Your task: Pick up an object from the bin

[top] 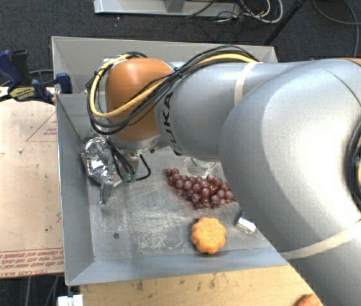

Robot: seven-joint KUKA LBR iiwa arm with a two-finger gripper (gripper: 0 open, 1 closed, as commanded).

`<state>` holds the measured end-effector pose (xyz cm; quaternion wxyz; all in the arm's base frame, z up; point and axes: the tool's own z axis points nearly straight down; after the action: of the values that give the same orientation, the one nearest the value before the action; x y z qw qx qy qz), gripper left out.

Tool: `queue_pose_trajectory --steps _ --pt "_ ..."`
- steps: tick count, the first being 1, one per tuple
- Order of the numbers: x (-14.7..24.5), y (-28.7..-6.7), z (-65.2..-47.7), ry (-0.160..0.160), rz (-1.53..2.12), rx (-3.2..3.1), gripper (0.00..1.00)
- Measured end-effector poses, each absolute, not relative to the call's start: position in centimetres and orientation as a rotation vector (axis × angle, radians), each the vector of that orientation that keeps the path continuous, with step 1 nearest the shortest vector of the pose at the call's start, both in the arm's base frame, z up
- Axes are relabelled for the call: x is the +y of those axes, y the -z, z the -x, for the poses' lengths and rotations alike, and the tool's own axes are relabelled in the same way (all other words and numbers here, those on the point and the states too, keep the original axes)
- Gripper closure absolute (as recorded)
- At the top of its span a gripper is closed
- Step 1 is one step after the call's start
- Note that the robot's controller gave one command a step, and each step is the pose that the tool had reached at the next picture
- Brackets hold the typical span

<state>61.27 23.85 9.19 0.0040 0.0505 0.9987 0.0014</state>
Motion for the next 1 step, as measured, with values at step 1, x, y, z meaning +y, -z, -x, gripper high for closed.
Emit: queue_pose_trajectory --steps 1 --pt "23.03 -10.62 -60.99 -0.007 -0.244 3.126 0.0"
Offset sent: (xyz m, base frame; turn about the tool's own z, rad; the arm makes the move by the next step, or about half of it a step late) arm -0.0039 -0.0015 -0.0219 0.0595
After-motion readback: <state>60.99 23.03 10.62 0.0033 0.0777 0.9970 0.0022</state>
